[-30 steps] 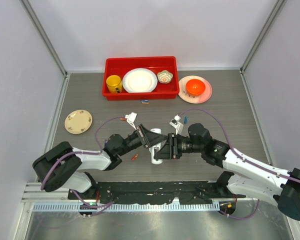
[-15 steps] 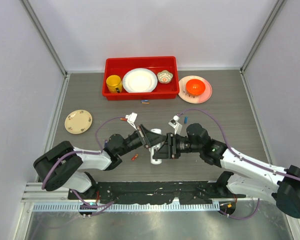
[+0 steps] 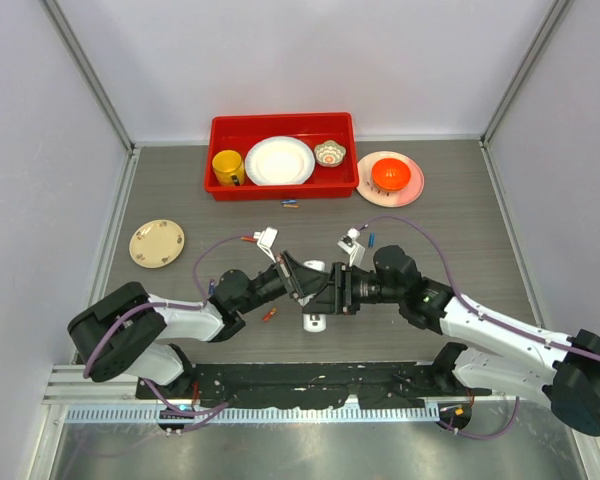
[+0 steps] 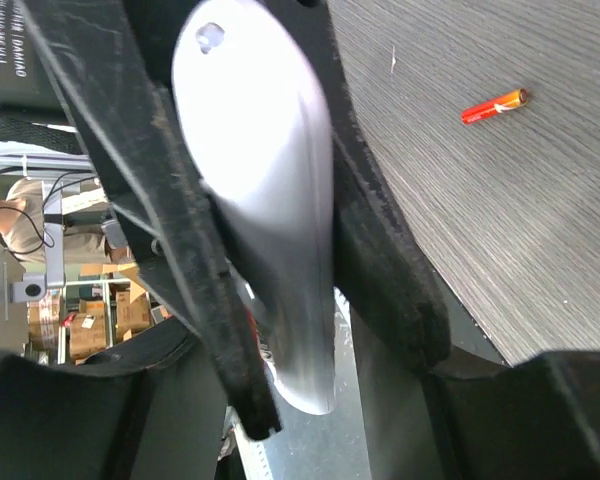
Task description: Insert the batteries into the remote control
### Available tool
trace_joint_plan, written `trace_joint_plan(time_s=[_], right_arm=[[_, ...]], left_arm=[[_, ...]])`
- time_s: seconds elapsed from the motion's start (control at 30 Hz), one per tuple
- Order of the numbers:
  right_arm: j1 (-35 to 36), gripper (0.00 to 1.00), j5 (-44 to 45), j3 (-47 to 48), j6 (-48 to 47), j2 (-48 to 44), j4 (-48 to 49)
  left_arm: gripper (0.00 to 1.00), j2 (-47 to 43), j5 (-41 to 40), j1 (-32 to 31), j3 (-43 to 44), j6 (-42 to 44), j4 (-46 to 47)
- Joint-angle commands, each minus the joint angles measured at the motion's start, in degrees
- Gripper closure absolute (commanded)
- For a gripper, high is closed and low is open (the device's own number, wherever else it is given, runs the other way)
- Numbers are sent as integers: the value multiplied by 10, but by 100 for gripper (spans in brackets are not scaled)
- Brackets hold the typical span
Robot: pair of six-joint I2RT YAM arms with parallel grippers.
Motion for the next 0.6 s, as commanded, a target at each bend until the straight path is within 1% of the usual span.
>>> trace_joint_plan(time_s=[0.0,0.03,0.17,0.33,0.57], right_arm=[[-2,46,-1,17,-17,-34,15],[-2,44,-2,18,-21,-39,7],[-3,42,-6,19,-35,-67,-11],[-3,44,-10,8,-44,-79,-30],[-5,45,-13,-4,-45,-84,-30]], left_arm=[[100,-6,4,-5,0,11,151],[100,-6,4,-3,0,11,151],[100,-9,5,0,-1,9,151],[100,-12,5,-1,0,7,151],[100,-18,5,-1,0,4,151]])
